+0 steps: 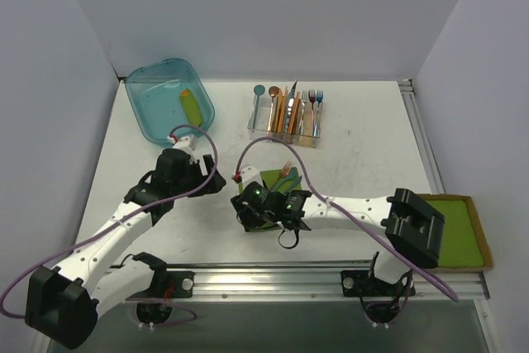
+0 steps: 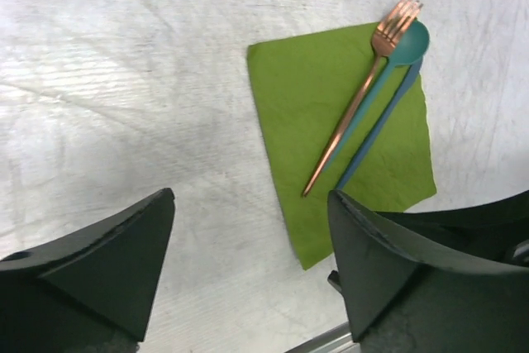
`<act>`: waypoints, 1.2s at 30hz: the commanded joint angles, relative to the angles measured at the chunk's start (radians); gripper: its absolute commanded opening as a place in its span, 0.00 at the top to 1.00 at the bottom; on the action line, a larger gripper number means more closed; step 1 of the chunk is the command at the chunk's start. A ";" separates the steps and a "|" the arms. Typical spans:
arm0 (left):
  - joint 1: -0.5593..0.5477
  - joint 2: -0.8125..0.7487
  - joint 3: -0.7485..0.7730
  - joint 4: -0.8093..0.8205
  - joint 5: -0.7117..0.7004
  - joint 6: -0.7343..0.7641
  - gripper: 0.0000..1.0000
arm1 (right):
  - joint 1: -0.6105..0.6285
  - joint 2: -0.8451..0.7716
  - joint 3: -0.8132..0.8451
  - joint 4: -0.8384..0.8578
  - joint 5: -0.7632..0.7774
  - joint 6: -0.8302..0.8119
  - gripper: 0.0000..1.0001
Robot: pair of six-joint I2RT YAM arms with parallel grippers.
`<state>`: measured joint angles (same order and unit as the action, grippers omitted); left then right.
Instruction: Place the utensils on the paper napkin and roll it up
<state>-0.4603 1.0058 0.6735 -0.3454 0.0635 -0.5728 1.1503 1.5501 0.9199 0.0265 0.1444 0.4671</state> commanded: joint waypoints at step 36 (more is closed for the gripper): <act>0.135 -0.056 -0.213 0.238 0.180 -0.070 0.14 | 0.063 0.131 0.080 -0.034 0.041 -0.237 1.00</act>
<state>-0.3252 0.9382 0.4759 -0.2272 0.1925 -0.6498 1.2572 1.7546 1.0203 -0.0227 0.2256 0.2306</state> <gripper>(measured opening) 0.868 0.035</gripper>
